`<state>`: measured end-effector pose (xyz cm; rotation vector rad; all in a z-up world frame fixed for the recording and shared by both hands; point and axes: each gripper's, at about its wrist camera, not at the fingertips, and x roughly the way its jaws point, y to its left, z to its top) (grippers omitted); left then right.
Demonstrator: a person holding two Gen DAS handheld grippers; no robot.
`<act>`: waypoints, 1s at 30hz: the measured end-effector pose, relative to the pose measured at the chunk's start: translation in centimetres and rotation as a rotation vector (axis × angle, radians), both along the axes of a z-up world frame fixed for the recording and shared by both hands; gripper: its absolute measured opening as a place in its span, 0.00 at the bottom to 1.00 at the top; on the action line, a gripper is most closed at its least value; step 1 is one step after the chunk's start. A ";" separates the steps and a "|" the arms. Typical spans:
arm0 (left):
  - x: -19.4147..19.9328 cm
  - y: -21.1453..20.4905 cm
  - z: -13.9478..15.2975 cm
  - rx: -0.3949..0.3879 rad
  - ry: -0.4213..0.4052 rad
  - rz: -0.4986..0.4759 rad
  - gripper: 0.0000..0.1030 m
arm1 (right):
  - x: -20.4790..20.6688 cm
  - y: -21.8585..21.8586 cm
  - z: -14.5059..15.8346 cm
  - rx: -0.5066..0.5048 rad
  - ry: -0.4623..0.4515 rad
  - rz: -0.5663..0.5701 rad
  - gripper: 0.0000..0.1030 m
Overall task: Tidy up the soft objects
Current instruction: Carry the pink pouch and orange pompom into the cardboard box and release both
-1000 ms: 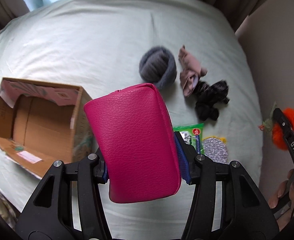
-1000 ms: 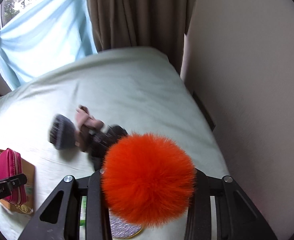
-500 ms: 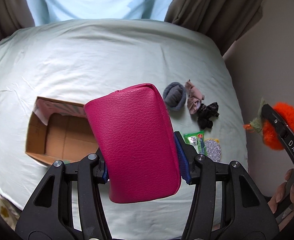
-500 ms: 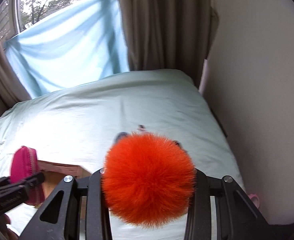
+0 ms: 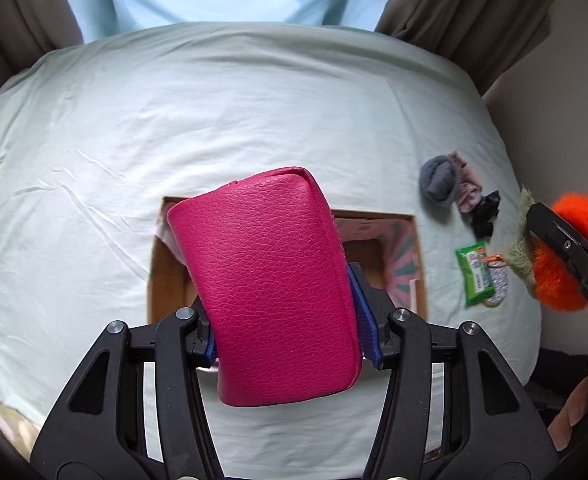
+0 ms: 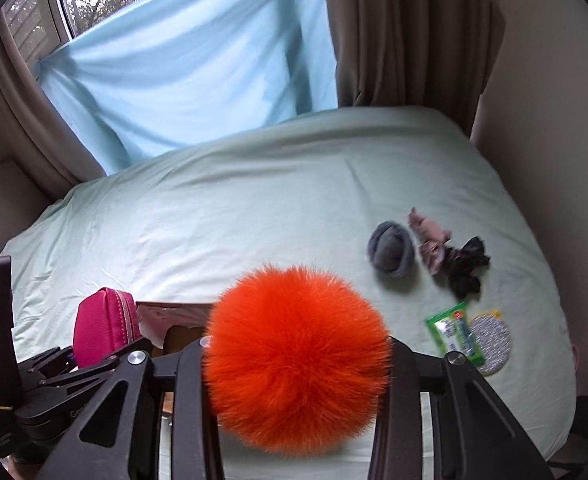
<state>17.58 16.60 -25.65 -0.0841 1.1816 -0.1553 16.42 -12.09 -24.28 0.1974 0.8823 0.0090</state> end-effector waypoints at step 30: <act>3.7 0.2 -17.3 0.219 0.235 -0.250 0.47 | 10.4 7.0 -19.5 0.198 0.456 0.114 0.33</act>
